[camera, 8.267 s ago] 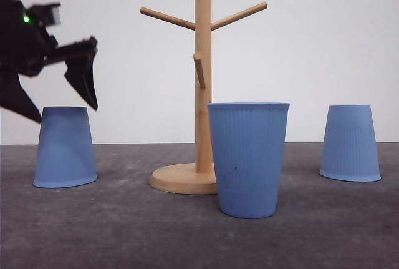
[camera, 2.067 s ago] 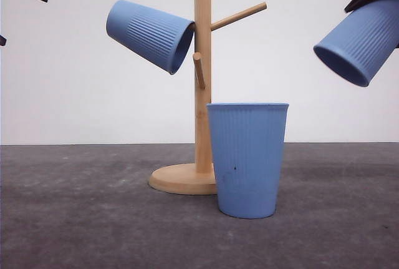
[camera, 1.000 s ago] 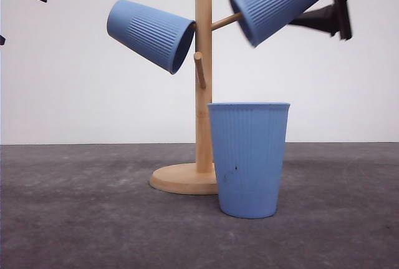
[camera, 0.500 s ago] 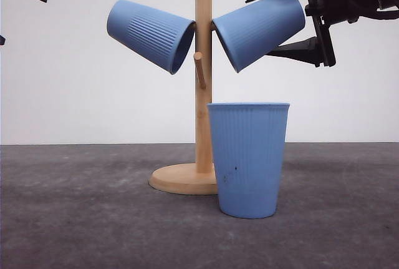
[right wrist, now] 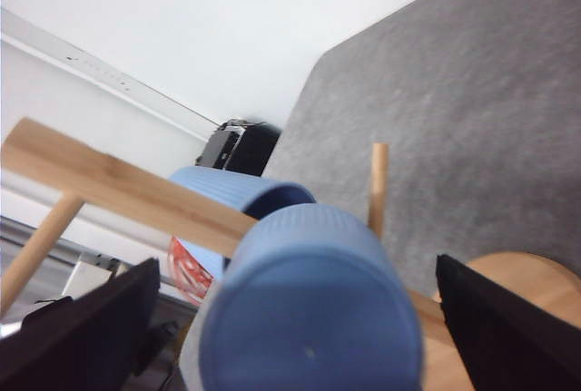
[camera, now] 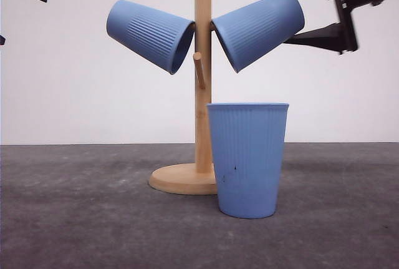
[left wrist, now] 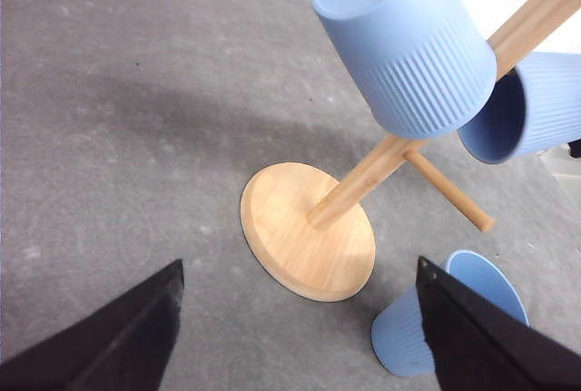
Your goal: Place three cups
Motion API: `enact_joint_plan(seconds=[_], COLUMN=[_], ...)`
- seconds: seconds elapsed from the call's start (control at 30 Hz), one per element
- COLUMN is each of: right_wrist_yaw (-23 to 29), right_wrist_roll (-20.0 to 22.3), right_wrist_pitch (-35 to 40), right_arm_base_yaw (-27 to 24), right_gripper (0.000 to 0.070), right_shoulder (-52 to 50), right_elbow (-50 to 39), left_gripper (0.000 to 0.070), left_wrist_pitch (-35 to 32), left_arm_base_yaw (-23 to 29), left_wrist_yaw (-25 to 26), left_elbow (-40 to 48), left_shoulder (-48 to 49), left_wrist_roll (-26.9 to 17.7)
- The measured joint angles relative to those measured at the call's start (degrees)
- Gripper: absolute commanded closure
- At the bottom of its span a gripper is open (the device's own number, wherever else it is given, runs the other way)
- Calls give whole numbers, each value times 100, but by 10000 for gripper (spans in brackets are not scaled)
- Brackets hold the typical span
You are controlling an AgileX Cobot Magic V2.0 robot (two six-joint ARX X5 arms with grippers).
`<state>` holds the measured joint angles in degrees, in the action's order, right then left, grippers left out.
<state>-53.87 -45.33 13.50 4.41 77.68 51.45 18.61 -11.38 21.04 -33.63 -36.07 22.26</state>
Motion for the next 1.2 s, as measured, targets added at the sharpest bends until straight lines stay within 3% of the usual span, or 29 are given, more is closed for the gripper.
enact_joint_plan(seconds=[0.33, 0.47, 0.7, 0.97, 1.13, 1.2], right_wrist_yaw=[3, 13, 708, 1994, 2287, 2386], right_wrist_roll=[318, 460, 771, 906, 913, 911], right_wrist_pitch=[-461, -876, -1702, -2095, -2101, -2101], right_arm_base_yaw=[-589, -559, 138, 1291, 1723, 1819], right_gripper=[82, 84, 86, 121, 242, 387], right_shoulder=[-1089, -1580, -1806, -1544, -1005, -783], right_elbow=[-899, -1425, -1852, -1852, -1852, -1852], left_gripper=[226, 226, 225, 225, 225, 225], left_wrist_pitch=[0, 12, 124, 282, 319, 323], left_arm_base_yaw=[0, 0, 0, 0, 0, 0], left_wrist_yaw=[-7, -9, -9, -11, -11, -9], left_elbow=[0, 0, 0, 0, 0, 0], left_shoulder=[0, 0, 0, 0, 0, 0], left_wrist_roll=[0, 0, 0, 0, -2, -2])
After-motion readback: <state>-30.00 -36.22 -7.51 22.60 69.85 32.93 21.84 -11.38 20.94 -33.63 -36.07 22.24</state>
